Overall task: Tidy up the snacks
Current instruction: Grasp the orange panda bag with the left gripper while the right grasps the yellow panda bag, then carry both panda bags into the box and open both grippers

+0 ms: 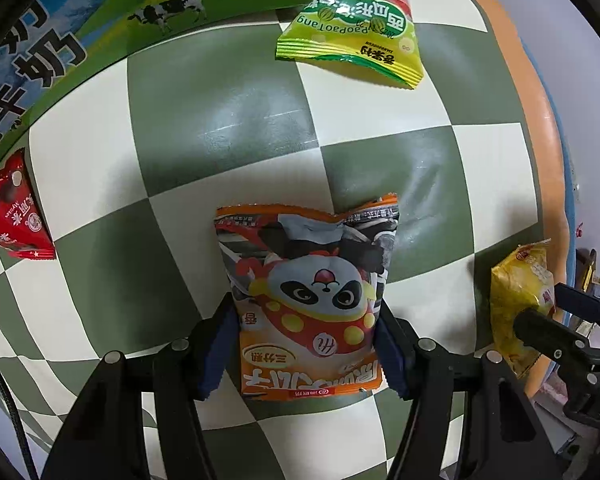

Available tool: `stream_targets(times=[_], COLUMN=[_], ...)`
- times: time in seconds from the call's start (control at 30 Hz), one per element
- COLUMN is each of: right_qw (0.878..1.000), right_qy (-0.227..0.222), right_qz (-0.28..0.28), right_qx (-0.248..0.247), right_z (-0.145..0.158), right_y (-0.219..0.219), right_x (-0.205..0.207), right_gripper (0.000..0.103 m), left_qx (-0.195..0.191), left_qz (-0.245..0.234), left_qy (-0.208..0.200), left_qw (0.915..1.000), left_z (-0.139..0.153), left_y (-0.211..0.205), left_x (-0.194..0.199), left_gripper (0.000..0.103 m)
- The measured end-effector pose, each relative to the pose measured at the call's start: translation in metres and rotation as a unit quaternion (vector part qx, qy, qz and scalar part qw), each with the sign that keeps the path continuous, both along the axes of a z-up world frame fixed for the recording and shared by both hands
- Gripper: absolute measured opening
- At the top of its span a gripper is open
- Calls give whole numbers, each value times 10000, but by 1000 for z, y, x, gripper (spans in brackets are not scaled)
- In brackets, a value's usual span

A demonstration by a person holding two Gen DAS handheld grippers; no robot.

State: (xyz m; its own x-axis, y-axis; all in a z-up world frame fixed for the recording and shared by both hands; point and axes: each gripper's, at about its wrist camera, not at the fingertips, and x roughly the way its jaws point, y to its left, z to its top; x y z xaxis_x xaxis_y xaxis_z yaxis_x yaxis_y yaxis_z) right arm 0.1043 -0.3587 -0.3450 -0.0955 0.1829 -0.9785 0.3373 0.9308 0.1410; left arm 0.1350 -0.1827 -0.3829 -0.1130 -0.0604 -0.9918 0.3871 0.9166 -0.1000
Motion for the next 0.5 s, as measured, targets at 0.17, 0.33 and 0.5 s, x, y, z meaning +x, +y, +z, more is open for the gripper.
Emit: stream_targets(times=[0.17,0.33,0.5], right_qw=[9994,9979,9934], right_qy=[-267,-626,-1049], right_qz=[-20,-153,-336], right_qx=[-209,-88,303], right_z=[-6,6,34], right_y=[5,15,22], right_x=[8,6,9], right_gripper=[59,57,56], left_qx=[-100,-186,-357], left_qz=[61,155,365], left_qy=[-57,-118,-282], left_qw=[9999,9996,9983], left_z=[5,21,47], left_y=[8,30,61], left_x=[2,4,10], left_gripper=[58,54,54])
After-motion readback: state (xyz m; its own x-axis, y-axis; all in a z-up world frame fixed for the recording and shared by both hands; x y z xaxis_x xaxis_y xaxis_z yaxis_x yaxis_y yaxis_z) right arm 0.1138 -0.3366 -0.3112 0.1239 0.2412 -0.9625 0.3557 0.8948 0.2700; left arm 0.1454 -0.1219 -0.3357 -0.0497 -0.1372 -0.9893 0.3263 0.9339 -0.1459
